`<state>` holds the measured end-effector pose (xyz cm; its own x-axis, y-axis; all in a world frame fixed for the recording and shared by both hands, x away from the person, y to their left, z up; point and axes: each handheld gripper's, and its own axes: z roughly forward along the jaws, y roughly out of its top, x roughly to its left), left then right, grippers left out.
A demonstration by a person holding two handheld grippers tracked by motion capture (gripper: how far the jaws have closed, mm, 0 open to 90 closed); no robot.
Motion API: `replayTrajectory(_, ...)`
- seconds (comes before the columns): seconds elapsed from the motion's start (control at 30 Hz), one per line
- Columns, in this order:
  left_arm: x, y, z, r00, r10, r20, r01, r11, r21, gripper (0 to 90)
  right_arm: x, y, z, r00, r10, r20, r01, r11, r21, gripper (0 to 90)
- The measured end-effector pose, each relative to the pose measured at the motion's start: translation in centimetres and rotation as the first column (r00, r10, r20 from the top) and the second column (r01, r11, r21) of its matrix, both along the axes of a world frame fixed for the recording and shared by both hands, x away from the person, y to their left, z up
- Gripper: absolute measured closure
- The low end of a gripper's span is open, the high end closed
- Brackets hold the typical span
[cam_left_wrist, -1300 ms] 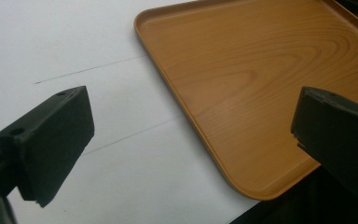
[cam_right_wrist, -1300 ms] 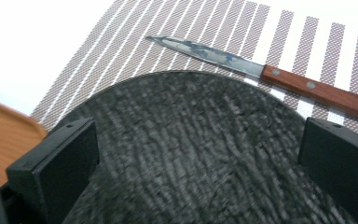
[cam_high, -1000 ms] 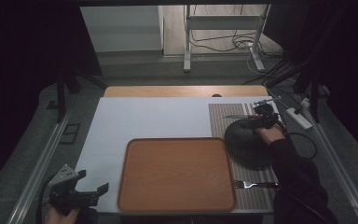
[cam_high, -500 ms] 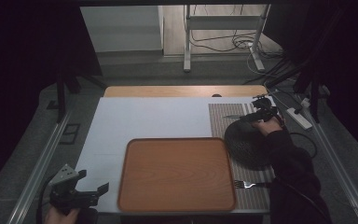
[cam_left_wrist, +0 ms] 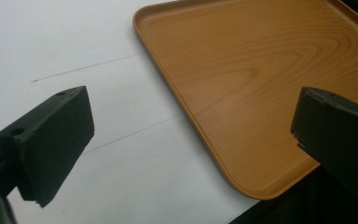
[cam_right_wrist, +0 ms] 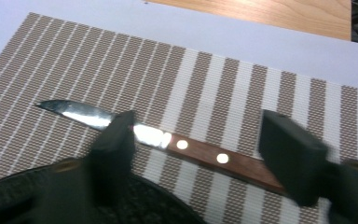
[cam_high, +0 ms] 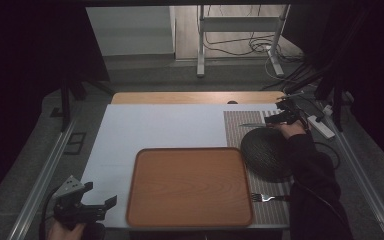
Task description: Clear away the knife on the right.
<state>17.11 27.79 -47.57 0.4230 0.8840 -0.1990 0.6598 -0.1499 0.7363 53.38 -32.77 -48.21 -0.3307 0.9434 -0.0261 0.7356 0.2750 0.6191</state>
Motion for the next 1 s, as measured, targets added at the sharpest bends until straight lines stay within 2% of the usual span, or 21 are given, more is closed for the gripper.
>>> replayTrajectory(0.03,0.0,0.0,0.0,1.0,0.0,-0.001,0.0,1.0,0.0,0.0,0.2,-0.2,-0.1,0.9999,0.008,-0.01,-0.008,1.0,0.001,51.4)
replayTrajectory(0.13,0.0,0.0,0.0,1.0,-0.002,-0.001,0.002,1.0,0.002,0.1,0.6,-0.8,-0.3,0.9993,0.011,-0.035,-0.011,1.0,-0.001,71.1)
replayTrajectory(0.17,0.0,0.0,0.0,1.0,-0.003,-0.002,0.003,1.0,0.004,0.2,0.8,-1.2,-0.5,0.9992,0.003,-0.04,-0.004,1.0,-0.005,86.7)
replayTrajectory(0.2,0.1,-0.1,0.0,1.0,-0.005,-0.002,0.005,1.0,0.007,0.2,1.0,-1.4,-0.6,0.9993,-0.004,-0.038,0.004,1.0,-0.013,89.3)
replayTrajectory(0.23,0.1,-0.1,0.0,1.0,-0.005,-0.002,0.005,1.0,0.007,0.2,1.0,-1.4,-0.6,0.9993,-0.004,-0.038,0.004,1.0,-0.013,89.3)
replayTrajectory(0.27,0.1,-0.1,0.0,1.0,-0.006,-0.003,0.006,1.0,0.008,0.2,1.3,-1.7,-0.8,0.9994,-0.012,-0.031,0.011,0.999,-0.048,89.3)
replayTrajectory(0.33,0.1,-0.1,0.0,1.0,-0.007,-0.003,0.007,0.9999,0.01,0.2,1.6,-2.1,-1.1,0.9994,-0.022,-0.026,0.02,0.997,-0.069,89.3)
replayTrajectory(0.53,0.1,-0.2,0.0,0.9999,-0.011,-0.003,0.011,0.9999,0.012,0.2,1.8,-3.5,-2.1,0.9969,-0.052,-0.058,0.048,0.996,-0.072,89.2)
replayTrajectory(0.67,0.1,-0.2,0.0,0.9999,-0.012,-0.003,0.012,0.9998,0.014,0.2,1.5,-3.8,-2.2,0.9963,-0.053,-0.068,0.048,0.997,-0.065,89.2)
replayTrajectory(1.0,0.2,-0.2,0.0,0.9999,-0.016,-0.002,0.016,0.9997,0.018,0.2,0.0,-3.7,-1.9,0.9924,-0.005,-0.123,-0.005,0.997,-0.079,89.2)
